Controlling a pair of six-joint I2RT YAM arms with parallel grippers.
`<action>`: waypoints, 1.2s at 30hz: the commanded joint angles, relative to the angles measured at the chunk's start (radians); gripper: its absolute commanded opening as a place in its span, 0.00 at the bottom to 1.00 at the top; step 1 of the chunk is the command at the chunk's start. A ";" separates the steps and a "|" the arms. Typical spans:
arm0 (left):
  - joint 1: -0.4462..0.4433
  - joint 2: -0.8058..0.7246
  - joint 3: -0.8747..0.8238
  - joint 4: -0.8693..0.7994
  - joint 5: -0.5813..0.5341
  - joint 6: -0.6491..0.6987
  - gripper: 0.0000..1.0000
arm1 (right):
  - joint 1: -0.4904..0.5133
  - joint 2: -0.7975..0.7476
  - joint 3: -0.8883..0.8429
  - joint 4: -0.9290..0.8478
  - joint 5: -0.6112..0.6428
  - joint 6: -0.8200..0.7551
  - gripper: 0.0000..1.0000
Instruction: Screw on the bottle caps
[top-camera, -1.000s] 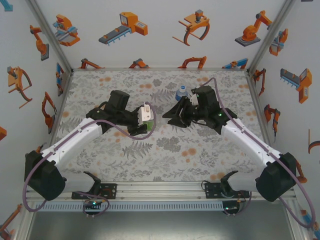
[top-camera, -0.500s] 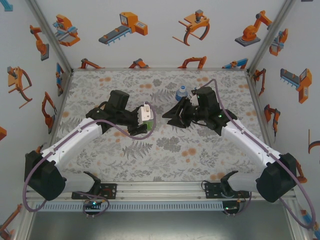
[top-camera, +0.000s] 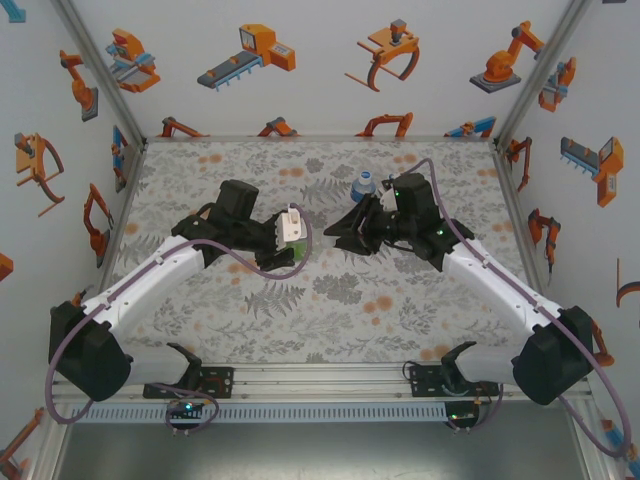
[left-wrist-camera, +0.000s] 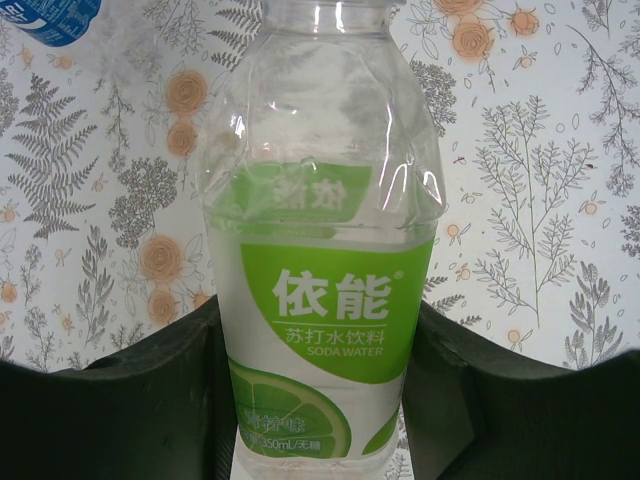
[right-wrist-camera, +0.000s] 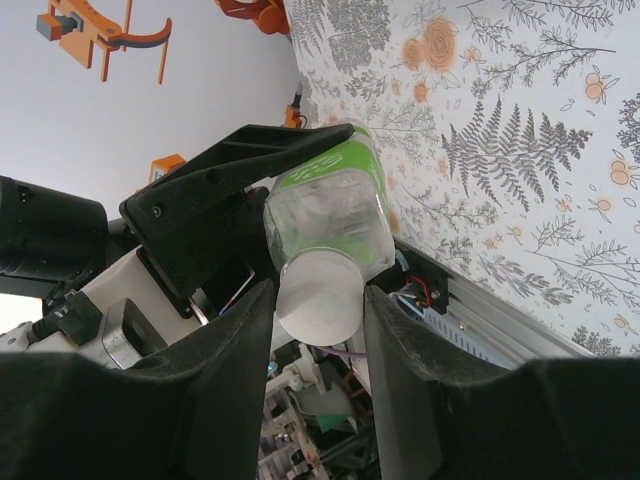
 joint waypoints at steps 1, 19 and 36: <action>-0.002 0.006 0.028 0.008 0.025 -0.006 0.00 | -0.005 -0.021 -0.012 0.020 -0.030 0.025 0.39; -0.001 -0.005 0.028 0.008 0.048 -0.007 0.00 | -0.002 -0.105 -0.027 0.113 0.088 -0.260 0.00; 0.021 -0.087 -0.018 0.054 0.276 0.033 0.00 | -0.003 -0.191 -0.012 0.115 -0.300 -1.427 0.00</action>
